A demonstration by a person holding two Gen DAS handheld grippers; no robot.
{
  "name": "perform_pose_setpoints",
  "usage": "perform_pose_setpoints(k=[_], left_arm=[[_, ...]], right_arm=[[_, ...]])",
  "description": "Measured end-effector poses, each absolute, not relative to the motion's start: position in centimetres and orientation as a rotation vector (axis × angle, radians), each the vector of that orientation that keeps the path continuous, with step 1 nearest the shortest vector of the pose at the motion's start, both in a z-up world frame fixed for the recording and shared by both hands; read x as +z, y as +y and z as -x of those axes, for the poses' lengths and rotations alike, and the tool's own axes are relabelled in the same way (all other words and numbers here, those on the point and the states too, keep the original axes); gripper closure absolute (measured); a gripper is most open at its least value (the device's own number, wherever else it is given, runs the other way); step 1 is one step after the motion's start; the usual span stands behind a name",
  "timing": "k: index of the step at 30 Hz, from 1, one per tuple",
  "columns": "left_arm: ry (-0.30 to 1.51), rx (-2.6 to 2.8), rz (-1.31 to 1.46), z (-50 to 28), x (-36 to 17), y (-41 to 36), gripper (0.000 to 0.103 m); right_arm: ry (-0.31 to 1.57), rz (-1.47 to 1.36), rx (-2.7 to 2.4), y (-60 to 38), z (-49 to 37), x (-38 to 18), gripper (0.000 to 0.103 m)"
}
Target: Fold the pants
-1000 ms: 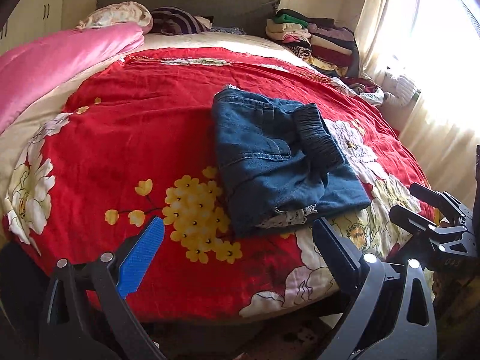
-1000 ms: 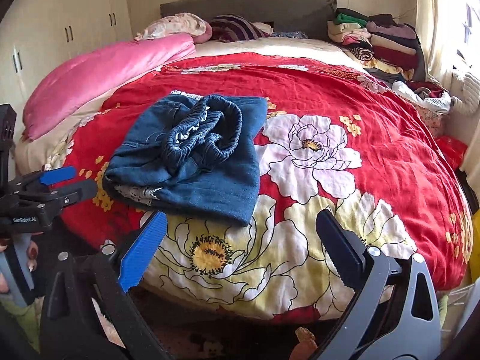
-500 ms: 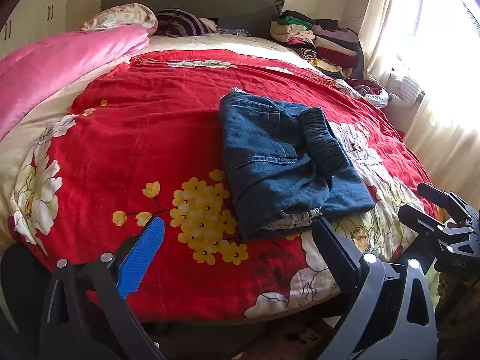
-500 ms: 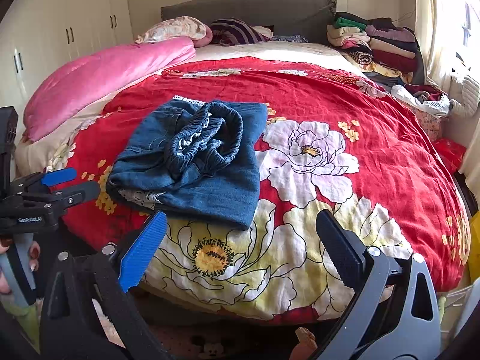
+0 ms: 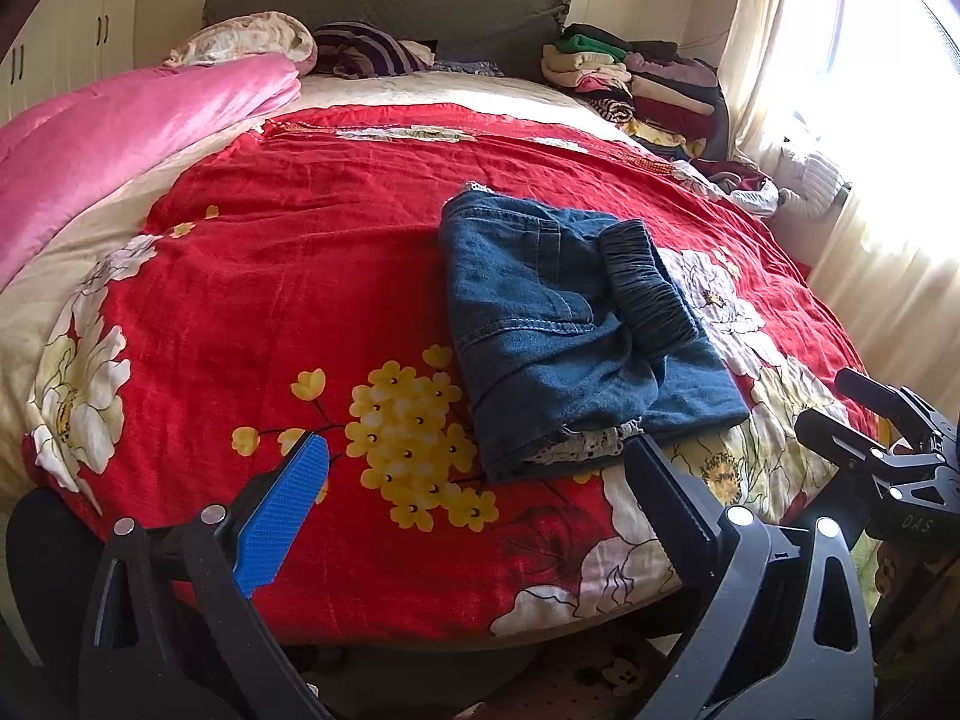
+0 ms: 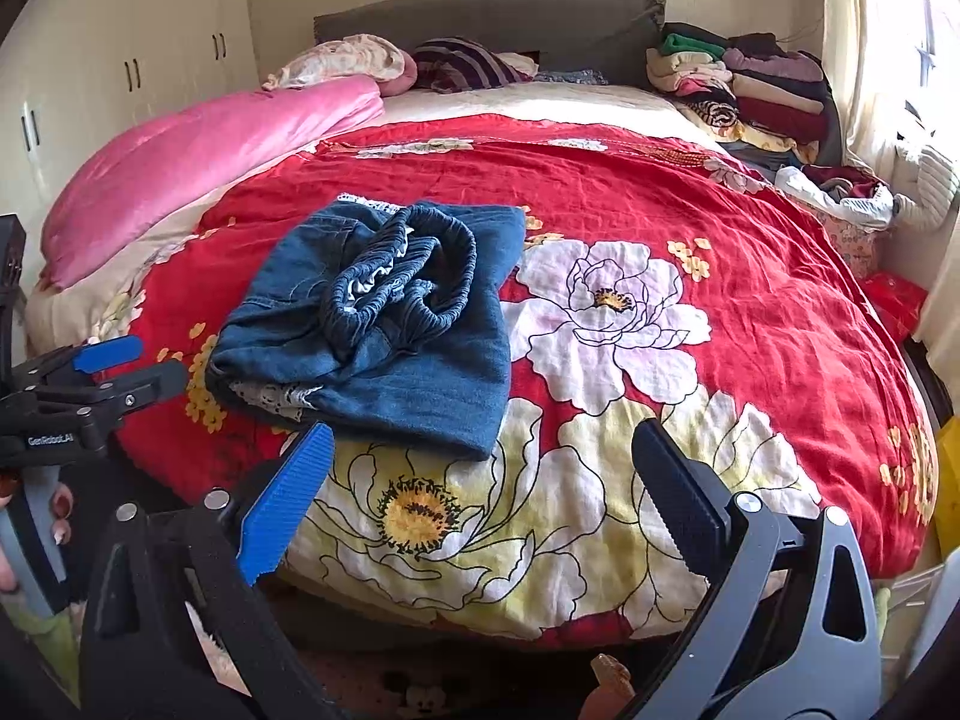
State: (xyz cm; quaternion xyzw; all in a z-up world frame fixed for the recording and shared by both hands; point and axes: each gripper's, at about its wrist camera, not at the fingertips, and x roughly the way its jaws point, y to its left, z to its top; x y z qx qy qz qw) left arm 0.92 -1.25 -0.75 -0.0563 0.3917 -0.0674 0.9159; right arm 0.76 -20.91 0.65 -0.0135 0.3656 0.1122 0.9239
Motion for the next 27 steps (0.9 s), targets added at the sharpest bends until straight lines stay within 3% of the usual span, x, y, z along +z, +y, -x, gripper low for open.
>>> perform_pose_setpoints(k=[27], left_arm=[[0.813,-0.103,0.101,-0.78,-0.37,-1.17,0.004]], right_arm=[[0.752,0.026,0.222,-21.03,-0.58,0.71,0.009]])
